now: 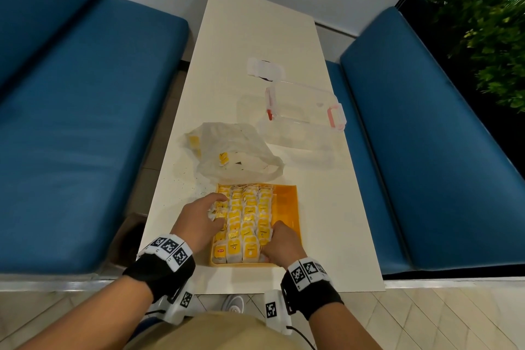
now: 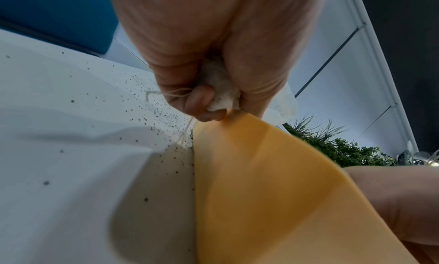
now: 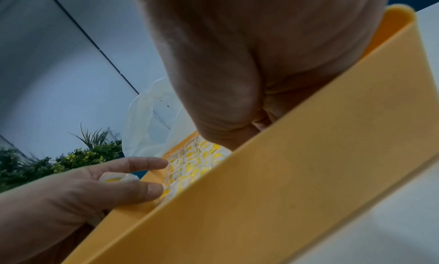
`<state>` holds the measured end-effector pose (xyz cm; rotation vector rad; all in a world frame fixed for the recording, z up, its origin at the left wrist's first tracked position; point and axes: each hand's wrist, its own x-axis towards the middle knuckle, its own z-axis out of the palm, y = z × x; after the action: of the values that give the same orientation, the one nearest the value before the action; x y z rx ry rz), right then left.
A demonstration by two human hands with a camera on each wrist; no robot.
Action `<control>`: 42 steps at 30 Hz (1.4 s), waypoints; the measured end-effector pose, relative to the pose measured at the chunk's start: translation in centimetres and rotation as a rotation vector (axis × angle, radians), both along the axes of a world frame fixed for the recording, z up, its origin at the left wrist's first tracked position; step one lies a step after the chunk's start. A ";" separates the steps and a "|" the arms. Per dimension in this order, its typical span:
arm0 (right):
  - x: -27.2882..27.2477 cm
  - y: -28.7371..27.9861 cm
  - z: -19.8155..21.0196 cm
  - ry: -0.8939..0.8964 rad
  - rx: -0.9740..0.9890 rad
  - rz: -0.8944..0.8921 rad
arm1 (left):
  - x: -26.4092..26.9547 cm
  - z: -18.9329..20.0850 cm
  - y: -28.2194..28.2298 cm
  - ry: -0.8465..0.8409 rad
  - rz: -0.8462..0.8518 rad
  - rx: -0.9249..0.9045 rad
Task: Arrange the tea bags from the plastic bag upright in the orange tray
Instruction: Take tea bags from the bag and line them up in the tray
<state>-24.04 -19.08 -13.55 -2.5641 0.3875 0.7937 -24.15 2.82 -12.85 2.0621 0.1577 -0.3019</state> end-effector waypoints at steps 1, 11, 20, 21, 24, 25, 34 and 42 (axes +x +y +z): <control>0.0 0.0 0.0 0.003 0.004 0.003 | 0.0 0.0 0.0 0.000 0.001 -0.004; -0.1 0.0 -0.1 -0.008 0.061 -0.020 | -0.1 0.1 0.1 0.008 0.002 -0.028; 0.1 0.0 0.5 0.000 0.094 -0.070 | 0.0 -0.1 0.3 0.009 -0.011 -0.052; 0.2 0.0 0.8 -0.005 0.087 -0.083 | 0.0 -0.1 0.3 0.010 -0.013 -0.050; 0.4 -0.1 1.1 -0.038 0.091 -0.107 | 0.0 -0.1 0.3 0.012 -0.015 -0.063; 0.4 0.0 1.1 -0.045 0.099 -0.111 | 0.0 -0.2 0.3 0.014 -0.016 -0.063; 0.4 0.1 1.1 -0.058 0.127 -0.083 | 0.4 0.2 0.7 0.070 -0.025 -0.088; 1.4 0.2 5.2 -0.237 0.164 -0.025 | 1.5 3.8 1.0 0.363 0.174 -0.675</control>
<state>-22.64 -18.84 -8.30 -2.4575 0.2669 0.4833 -22.68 3.78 -9.08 1.3045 0.3953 -0.5370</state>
